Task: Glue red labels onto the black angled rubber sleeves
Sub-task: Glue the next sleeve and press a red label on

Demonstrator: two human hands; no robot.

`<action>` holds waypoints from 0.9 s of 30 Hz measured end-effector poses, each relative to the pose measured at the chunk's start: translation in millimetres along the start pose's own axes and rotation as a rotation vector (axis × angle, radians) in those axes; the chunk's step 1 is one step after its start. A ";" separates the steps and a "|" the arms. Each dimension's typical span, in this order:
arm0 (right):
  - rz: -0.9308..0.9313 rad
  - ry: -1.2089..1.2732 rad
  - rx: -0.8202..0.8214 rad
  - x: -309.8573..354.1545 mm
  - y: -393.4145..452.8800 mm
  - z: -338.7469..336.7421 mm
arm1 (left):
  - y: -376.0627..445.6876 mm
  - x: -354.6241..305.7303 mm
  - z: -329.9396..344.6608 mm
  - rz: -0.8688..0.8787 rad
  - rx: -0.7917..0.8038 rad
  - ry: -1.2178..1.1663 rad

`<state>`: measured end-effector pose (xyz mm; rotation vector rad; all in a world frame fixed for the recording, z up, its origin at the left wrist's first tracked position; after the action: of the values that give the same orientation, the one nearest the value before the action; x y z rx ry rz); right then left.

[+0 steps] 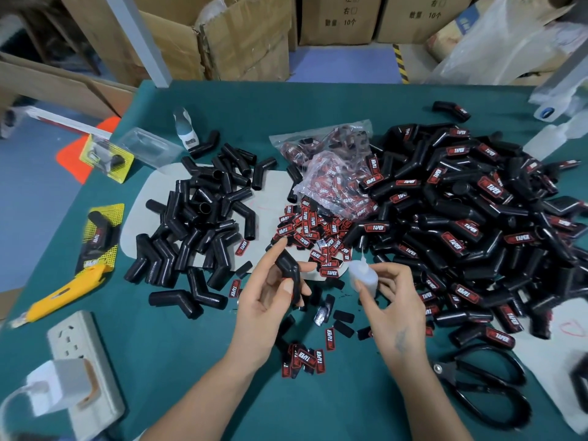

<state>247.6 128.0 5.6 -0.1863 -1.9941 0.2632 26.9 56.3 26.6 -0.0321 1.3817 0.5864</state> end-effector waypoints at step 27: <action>-0.242 -0.051 -0.102 18.9 -81.3 24.4 | -29.7 4.2 48.3 -0.261 -0.084 -0.338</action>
<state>216.4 51.9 33.8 -0.0022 -2.0591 0.0119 83.2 49.6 23.6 -0.1715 1.0042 0.4081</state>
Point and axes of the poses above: each hand's wrist, its own y-axis towards the middle knuckle, its own z-axis out of the palm, x = y × z, the point moved 9 cm from there along y, towards the middle knuckle, and after that the axes turned 15 degrees about z, right-handed, at the moved point
